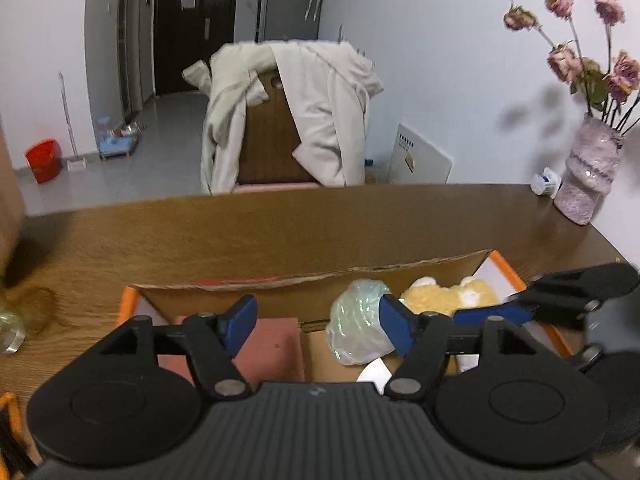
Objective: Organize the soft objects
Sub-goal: 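Carry the bag with the left gripper while the right carries the triangle, both releasing into the box, then lift both grippers out of the box and move them to the lavender headband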
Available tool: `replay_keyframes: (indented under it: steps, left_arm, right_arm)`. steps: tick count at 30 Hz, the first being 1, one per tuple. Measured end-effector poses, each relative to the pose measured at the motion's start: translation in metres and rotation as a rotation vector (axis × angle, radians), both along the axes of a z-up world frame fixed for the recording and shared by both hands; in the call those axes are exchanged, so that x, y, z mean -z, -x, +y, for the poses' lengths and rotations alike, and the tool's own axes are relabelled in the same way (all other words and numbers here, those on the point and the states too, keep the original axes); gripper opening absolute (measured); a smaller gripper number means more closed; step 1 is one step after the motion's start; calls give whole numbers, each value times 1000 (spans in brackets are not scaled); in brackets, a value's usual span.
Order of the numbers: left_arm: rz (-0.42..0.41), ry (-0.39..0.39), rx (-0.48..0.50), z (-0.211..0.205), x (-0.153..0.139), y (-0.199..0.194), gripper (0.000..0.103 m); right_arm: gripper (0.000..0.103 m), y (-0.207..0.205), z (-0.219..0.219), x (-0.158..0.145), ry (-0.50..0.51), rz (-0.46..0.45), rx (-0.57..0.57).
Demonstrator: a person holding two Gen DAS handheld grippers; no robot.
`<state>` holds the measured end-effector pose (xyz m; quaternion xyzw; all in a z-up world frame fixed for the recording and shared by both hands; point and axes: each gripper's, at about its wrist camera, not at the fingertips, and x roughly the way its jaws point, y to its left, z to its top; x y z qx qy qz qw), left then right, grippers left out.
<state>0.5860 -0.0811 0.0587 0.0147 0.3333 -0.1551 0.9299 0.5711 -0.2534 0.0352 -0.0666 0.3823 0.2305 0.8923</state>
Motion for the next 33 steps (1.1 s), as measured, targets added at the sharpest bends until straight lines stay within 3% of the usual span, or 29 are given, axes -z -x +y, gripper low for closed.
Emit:
replay_keyframes:
  steps: [10,15,21,25,29,33]
  left_arm:
    - [-156,-65,-30,20,-90,114,80]
    - [-221,-85,-45,22,-103,190,82]
    - [-345,-100,-101,24,-79,298,88]
    - [-377,-62,-97,25,-46,366,94]
    - [-367,-32,-131,30,-11,423,96]
    - [-284,1,-161,37,10,448,96]
  right_arm:
    - [73,116,-66,-97,17,-168,76]
    - [78,185,-81,-115,5,-244,82]
    - [81,276,-84,-101,-45,-363,93]
    - [87,340,-83,-71,-100,-412,112]
    - [87,395,-80,-34,-128,-400,142]
    - [87,430,-79,-2,-201,-345,205]
